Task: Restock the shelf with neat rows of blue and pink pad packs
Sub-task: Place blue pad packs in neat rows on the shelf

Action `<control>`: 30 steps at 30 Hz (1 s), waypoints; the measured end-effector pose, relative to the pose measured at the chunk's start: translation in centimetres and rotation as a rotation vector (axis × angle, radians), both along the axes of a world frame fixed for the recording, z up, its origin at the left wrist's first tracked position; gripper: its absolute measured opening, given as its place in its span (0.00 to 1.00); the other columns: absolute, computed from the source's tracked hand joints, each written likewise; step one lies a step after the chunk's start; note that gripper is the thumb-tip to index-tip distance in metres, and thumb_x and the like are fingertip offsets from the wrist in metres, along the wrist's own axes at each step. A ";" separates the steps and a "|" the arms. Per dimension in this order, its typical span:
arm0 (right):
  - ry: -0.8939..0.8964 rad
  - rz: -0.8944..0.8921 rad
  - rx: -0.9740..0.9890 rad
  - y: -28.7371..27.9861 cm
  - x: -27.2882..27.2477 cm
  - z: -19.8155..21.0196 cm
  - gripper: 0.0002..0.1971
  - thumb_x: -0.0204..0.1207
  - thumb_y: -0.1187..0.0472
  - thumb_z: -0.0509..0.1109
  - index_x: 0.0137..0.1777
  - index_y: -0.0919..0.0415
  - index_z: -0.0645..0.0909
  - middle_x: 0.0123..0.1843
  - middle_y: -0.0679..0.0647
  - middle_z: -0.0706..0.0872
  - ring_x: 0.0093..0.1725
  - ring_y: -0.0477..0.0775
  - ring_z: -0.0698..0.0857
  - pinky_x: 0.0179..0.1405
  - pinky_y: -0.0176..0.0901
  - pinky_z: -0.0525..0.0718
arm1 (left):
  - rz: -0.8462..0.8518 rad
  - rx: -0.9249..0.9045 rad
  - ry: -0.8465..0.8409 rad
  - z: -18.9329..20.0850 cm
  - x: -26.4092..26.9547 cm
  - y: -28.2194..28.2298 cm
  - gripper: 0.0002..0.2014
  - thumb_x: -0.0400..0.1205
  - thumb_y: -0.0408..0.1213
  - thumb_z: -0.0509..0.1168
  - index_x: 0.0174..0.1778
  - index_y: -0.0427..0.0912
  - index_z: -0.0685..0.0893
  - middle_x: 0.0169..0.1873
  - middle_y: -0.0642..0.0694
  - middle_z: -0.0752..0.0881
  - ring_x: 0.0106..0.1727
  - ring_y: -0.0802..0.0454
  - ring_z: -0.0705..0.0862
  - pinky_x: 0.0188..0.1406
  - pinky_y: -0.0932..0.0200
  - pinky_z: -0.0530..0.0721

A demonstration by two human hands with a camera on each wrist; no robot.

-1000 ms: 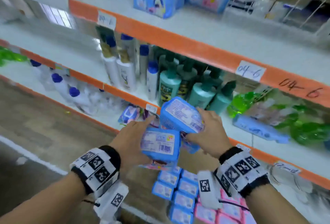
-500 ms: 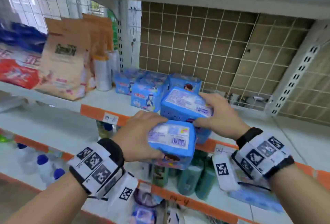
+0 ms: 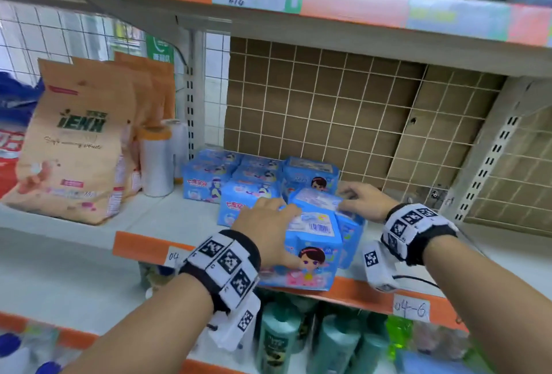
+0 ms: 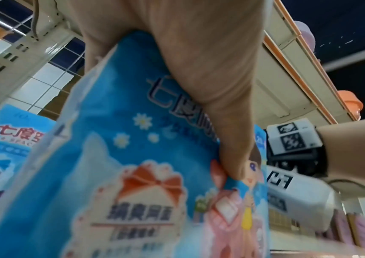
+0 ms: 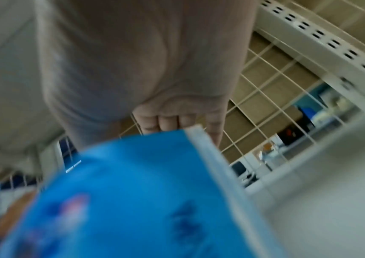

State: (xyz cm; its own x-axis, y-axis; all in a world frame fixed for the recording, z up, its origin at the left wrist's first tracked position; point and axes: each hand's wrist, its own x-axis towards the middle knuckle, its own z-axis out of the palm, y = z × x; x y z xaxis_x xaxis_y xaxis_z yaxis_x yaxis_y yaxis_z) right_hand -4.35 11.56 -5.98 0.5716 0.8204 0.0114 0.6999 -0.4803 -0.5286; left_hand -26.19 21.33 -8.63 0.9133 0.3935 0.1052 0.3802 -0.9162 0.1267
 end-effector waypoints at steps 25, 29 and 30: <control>-0.413 0.150 -0.359 6.4 0.6 -0.2 0.31 0.81 0.54 0.62 0.81 0.51 0.54 0.83 0.52 0.60 0.79 0.55 0.64 0.74 0.44 0.65 | -0.011 0.073 -0.106 -1.6 -0.6 0.1 0.48 0.65 0.68 0.68 0.78 0.61 0.53 0.77 0.54 0.56 0.78 0.51 0.53 0.72 0.44 0.59; -0.438 0.196 -0.378 7.0 0.4 0.0 0.29 0.82 0.60 0.59 0.81 0.57 0.54 0.81 0.56 0.63 0.77 0.58 0.67 0.72 0.47 0.70 | -0.010 0.065 -0.123 -1.8 -0.5 0.1 0.47 0.65 0.67 0.68 0.78 0.62 0.53 0.77 0.55 0.56 0.77 0.52 0.52 0.72 0.45 0.58; -0.454 0.199 -0.384 7.1 0.5 0.0 0.28 0.83 0.60 0.58 0.81 0.57 0.54 0.81 0.56 0.62 0.77 0.58 0.67 0.73 0.48 0.70 | -0.010 0.066 -0.126 -1.8 -0.5 0.1 0.47 0.65 0.67 0.68 0.77 0.61 0.54 0.77 0.54 0.56 0.77 0.51 0.53 0.72 0.45 0.58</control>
